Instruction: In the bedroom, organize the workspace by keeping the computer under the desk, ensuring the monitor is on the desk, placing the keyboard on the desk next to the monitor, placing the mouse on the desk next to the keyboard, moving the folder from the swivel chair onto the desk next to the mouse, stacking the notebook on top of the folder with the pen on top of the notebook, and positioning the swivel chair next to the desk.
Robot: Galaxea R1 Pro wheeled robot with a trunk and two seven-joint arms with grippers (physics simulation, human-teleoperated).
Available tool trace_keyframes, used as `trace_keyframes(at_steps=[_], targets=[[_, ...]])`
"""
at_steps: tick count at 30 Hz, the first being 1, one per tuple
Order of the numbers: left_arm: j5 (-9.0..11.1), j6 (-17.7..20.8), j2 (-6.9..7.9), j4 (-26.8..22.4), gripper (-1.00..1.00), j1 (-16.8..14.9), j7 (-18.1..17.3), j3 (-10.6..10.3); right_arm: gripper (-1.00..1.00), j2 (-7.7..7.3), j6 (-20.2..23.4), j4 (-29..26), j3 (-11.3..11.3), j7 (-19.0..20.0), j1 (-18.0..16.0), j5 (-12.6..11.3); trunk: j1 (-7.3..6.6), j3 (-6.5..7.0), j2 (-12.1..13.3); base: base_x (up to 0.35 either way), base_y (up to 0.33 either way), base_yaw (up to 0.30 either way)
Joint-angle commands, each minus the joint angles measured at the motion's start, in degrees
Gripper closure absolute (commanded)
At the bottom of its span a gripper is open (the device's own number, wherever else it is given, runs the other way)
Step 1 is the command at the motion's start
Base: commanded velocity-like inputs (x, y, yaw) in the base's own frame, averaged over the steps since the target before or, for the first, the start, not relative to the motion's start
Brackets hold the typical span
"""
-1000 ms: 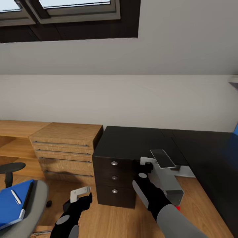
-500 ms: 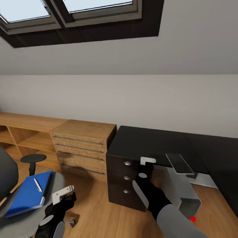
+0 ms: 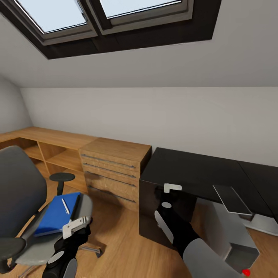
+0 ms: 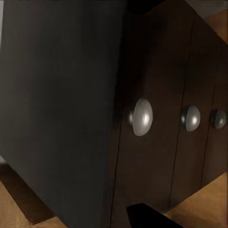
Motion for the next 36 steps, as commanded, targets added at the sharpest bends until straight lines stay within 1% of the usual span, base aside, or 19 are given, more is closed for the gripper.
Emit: trace_keyframes(at_steps=[1, 8, 13, 15, 18, 22, 36], targets=[[0.6, 0.1, -0.03, -0.1, -1.00, 0.0, 0.4, 0.0, -1.00, -0.05, 0.4, -0.1, 0.3, -0.4, 0.0, -0.2, 0.00, -0.06, 0.0, 0.000, 0.000, 0.281], [0.6, 0.1, -0.04, -0.1, -1.00, 0.0, 0.4, -0.1, -1.00, -0.05, 0.4, -0.1, 0.3, -0.4, 0.0, -0.2, 0.00, -0.06, 0.0, 0.000, 0.002, 0.281], [0.6, 0.0, -0.05, -0.1, -1.00, 0.0, 0.4, -0.2, -1.00, -0.05, 0.4, -0.1, 0.3, -0.4, 0.0, -0.2, 0.00, -0.06, 0.0, 0.006, 0.171, 0.281], [0.6, -0.1, -0.06, -0.1, -1.00, 0.0, 0.4, -0.7, -1.00, -0.05, 0.4, -0.1, 0.3, -0.4, 0.0, -0.2, 0.00, -0.06, 0.0, 0.080, 0.265, 0.281], [0.5, -0.1, 0.01, -0.1, -1.00, 0.0, 0.4, -2.0, -1.00, -0.05, 0.4, -0.1, 0.3, -0.4, 0.0, -0.2, 0.00, -0.06, 0.0, 0.162, 0.204, 0.281], [0.5, 0.0, 0.04, 0.0, -1.00, 0.0, 0.4, -2.4, -1.00, -0.05, 0.4, -0.1, 0.3, -0.4, 0.0, -0.2, 0.00, -0.06, 0.0, 0.097, 0.065, 0.281], [0.5, 0.1, 0.04, 0.0, -1.00, 0.0, 0.5, -2.5, -1.00, -0.05, 0.3, -0.1, 0.3, -0.4, 0.0, -0.2, 0.00, -0.06, 0.0, 0.008, 0.005, 0.282]])
